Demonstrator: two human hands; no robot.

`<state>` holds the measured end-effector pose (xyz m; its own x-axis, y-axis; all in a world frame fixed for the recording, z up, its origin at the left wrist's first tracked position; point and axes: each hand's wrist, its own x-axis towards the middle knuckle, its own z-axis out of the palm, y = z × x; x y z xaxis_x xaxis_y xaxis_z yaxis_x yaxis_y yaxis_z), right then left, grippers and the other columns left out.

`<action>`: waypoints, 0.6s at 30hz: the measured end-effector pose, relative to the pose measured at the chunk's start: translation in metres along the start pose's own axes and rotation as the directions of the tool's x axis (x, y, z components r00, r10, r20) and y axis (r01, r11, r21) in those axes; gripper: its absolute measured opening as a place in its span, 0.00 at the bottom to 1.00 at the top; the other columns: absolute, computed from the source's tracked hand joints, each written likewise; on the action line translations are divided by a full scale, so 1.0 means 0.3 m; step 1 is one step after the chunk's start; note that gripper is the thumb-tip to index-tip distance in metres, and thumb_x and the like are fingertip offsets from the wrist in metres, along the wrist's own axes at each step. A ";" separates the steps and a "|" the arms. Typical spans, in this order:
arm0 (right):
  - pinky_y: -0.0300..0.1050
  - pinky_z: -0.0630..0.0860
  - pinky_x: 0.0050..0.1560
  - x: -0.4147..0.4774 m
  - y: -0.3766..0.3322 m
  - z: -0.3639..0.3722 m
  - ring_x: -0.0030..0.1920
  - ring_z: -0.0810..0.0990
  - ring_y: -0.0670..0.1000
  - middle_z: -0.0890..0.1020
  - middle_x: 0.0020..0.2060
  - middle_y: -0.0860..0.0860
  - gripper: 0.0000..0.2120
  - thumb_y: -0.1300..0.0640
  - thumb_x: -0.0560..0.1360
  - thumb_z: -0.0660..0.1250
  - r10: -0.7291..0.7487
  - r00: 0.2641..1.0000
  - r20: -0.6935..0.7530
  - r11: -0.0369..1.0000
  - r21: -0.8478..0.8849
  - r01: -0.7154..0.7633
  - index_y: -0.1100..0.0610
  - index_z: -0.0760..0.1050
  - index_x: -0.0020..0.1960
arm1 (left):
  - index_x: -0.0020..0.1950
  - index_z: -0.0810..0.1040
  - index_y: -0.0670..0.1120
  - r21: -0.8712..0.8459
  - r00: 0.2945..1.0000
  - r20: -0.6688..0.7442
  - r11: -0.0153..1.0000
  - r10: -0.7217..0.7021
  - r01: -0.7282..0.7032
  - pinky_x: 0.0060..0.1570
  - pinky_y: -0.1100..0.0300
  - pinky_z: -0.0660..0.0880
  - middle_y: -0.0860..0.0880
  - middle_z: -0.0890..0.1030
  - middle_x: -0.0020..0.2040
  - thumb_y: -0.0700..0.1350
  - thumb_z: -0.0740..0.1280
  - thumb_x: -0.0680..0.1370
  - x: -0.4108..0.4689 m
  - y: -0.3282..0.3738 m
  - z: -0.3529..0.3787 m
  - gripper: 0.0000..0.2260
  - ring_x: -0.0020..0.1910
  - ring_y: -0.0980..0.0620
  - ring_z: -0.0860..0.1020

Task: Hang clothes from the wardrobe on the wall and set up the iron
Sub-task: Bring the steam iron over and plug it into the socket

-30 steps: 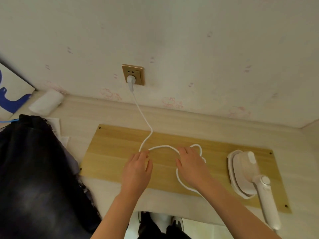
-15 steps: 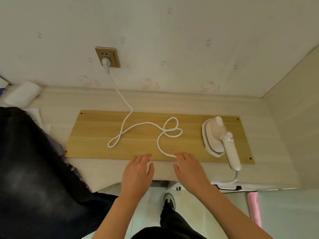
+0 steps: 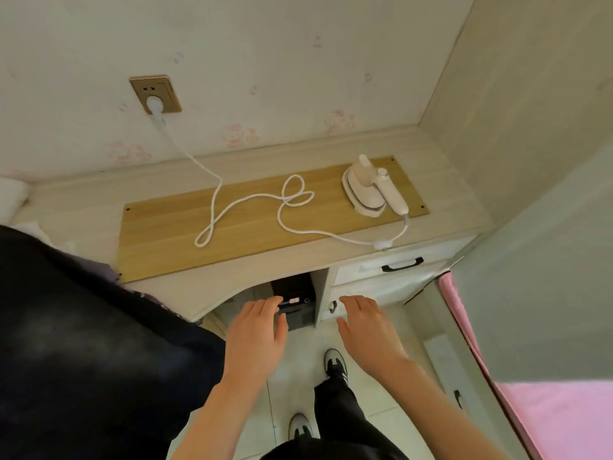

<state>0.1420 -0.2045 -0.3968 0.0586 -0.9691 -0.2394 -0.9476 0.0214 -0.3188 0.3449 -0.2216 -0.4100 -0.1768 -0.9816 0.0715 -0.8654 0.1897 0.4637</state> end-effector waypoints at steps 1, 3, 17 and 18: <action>0.41 0.65 0.68 -0.048 0.005 -0.001 0.68 0.66 0.50 0.70 0.67 0.50 0.19 0.52 0.82 0.53 0.016 1.000 -0.010 1.000 0.008 -0.016 0.55 0.63 0.71 | 0.63 0.77 0.47 -0.009 1.000 0.011 1.000 0.017 -0.017 0.49 0.56 0.77 0.51 0.82 0.52 0.46 0.65 0.78 -0.023 0.015 -0.005 0.14 0.54 0.51 0.78; 0.40 0.64 0.68 -0.133 0.019 -0.008 0.69 0.66 0.49 0.70 0.68 0.50 0.20 0.52 0.82 0.54 0.063 0.997 -0.037 0.997 0.040 -0.062 0.55 0.62 0.72 | 0.63 0.77 0.47 -0.024 0.998 0.022 0.998 0.066 -0.066 0.48 0.56 0.78 0.51 0.82 0.51 0.45 0.66 0.78 -0.057 0.048 -0.011 0.14 0.53 0.52 0.78; 0.42 0.67 0.65 -0.582 0.301 -0.038 0.67 0.68 0.51 0.72 0.66 0.49 0.20 0.50 0.81 0.55 0.336 0.922 -0.191 0.941 0.107 -0.321 0.54 0.63 0.71 | 0.56 0.80 0.44 -0.071 0.926 0.083 0.929 0.369 -0.364 0.37 0.58 0.78 0.52 0.82 0.43 0.40 0.72 0.73 -0.227 0.433 0.145 0.12 0.43 0.51 0.80; 0.42 0.67 0.65 -0.621 0.333 -0.040 0.67 0.68 0.51 0.72 0.66 0.49 0.20 0.50 0.81 0.56 0.351 0.916 -0.196 0.936 0.112 -0.335 0.54 0.64 0.71 | 0.56 0.80 0.44 -0.077 0.918 0.088 0.922 0.386 -0.380 0.38 0.58 0.77 0.52 0.82 0.43 0.40 0.71 0.73 -0.247 0.475 0.163 0.12 0.43 0.51 0.80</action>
<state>0.0328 -0.0247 -0.3730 -0.3405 -0.9279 -0.1518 -0.8710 0.3721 -0.3209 0.2116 -0.1207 -0.3924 -0.5375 -0.8266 0.1671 -0.6945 0.5463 0.4682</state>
